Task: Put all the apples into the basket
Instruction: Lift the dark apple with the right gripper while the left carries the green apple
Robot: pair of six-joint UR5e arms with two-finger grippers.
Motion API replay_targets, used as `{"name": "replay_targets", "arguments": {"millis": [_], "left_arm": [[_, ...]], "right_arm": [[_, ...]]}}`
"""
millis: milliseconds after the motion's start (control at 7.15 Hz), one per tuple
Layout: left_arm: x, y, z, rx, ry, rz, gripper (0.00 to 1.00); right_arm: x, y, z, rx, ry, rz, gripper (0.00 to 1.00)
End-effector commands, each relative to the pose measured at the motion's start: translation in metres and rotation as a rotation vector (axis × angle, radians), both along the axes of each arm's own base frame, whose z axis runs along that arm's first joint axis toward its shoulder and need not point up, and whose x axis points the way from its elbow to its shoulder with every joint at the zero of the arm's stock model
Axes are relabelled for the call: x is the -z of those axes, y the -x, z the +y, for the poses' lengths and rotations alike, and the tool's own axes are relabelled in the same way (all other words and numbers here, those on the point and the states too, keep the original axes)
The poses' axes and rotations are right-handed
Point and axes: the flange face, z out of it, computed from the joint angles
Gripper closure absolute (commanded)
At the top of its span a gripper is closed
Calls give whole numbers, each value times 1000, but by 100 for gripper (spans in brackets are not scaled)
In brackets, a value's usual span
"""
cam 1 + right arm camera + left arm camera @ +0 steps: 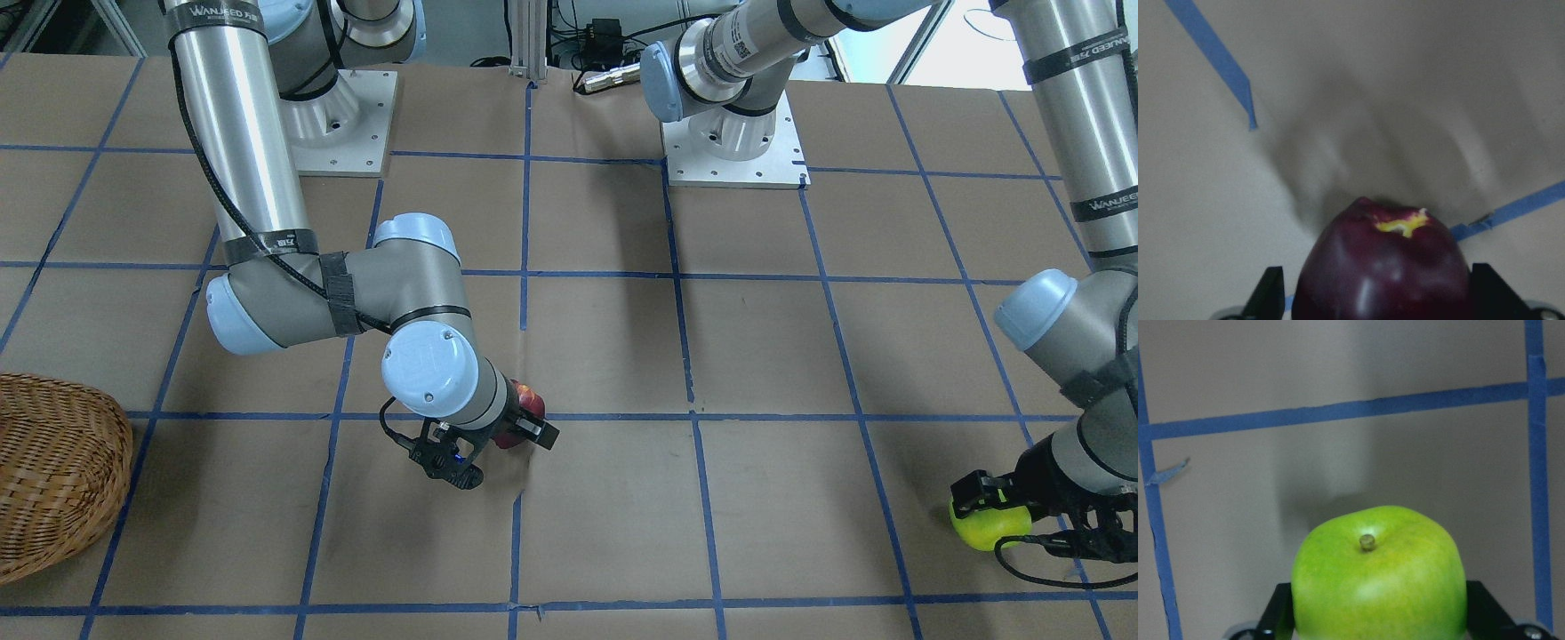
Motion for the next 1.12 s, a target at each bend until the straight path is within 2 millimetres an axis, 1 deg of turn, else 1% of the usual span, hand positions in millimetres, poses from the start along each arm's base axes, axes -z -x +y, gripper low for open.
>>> {"name": "replay_targets", "arguments": {"millis": [0, 140, 280, 419, 559, 699, 839, 978], "left_arm": [[-29, 49, 12, -38, -82, 40, 62], [-43, 82, 21, -12, -94, 58, 62], [-45, 113, 42, -26, -121, 167, 62], [-49, 138, 65, -96, -131, 186, 62], [-55, 192, 87, -103, -146, 178, 62], [-70, 264, 108, -34, -138, 165, 62], [-80, 353, 131, -69, -131, 141, 62], [-73, 431, 149, -197, -115, 139, 62]], "right_arm": [[-3, -3, 2, 4, 3, 0, 91], [-26, 0, -2, 1, 41, 3, 100], [-61, 19, -7, 19, 92, -1, 100], [-94, 72, -16, 14, 110, 57, 100], [-127, 152, -25, -70, 128, 62, 100], [-145, 250, -33, -92, 132, 133, 100], [-147, 340, -36, -185, 132, 214, 100], [-150, 404, -36, -310, 158, 227, 100]]}}
